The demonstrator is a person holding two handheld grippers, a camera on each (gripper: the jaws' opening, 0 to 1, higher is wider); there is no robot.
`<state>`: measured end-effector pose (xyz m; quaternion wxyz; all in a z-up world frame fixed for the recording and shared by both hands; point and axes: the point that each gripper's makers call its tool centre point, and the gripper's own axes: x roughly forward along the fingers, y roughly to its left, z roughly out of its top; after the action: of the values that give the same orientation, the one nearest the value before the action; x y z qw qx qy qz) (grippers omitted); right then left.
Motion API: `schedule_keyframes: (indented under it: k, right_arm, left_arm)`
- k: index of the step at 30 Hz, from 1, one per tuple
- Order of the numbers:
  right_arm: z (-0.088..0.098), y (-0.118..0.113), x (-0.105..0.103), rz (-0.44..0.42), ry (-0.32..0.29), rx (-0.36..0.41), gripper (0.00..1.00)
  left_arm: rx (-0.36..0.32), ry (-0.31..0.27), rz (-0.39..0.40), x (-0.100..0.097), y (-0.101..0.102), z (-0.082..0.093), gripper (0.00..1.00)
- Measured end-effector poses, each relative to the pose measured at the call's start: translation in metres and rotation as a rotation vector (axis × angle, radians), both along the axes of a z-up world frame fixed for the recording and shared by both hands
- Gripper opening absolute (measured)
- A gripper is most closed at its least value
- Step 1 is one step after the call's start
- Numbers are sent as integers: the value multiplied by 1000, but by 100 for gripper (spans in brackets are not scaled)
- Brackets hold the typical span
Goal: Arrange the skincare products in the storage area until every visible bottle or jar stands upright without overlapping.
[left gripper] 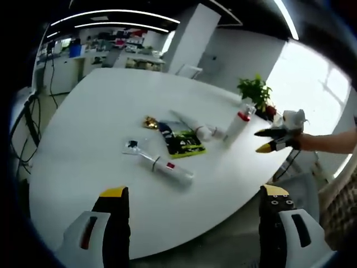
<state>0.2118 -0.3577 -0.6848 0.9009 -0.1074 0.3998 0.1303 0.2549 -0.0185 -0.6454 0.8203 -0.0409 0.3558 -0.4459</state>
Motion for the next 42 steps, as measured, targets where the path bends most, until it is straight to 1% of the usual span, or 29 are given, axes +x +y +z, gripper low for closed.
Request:
schedule_keyframes:
  k: [2, 5, 7, 9, 12, 15, 16, 17, 20, 23, 27, 32, 36, 42]
  right_arm:
    - [-5, -10, 7, 35, 14, -41, 61]
    - [-9, -21, 15, 53, 26, -70, 50]
    - [-12, -28, 24, 57, 23, -72, 45]
    - [-15, -36, 33, 63, 26, -78, 43]
    - [-19, -38, 44, 106, 32, -78, 42]
    - [-25, -32, 52, 155, 46, -37, 35]
    - [-25, -31, 54, 173, 47, -41, 33]
    - [-27, -30, 56, 188, 51, -45, 34]
    - [-30, -21, 61, 229, 61, -14, 34]
    - [-31, -17, 66, 267, 58, -29, 33]
    - [-33, -16, 75, 282, 49, -22, 33]
    - [-37, -18, 84, 310, 54, -28, 33]
    - [-37, -16, 92, 346, 54, -19, 31]
    - [-38, -15, 100, 410, 72, -34, 28]
  left_arm:
    - [7, 6, -3, -1, 0, -2, 95]
    - [17, 14, -6, -1, 0, -4, 95]
    - [27, 23, -5, -1, 0, -6, 95]
    - [36, 31, -4, -2, 1, -8, 94]
    - [58, 44, -2, -2, 2, -12, 94]
    - [65, 57, 10, -1, 4, -15, 94]
    - [66, 60, 14, -1, 4, -15, 94]
    - [68, 64, 17, 0, 4, -16, 94]
    - [74, 75, 29, 2, 6, -18, 94]
    - [89, 88, 28, 2, 5, -23, 93]
    - [102, 93, 24, 0, 5, -25, 94]
    - [123, 101, 17, -1, 4, -30, 94]
    - [121, 105, 21, 0, 4, -31, 95]
    - [105, 113, 61, 4, 8, -28, 94]
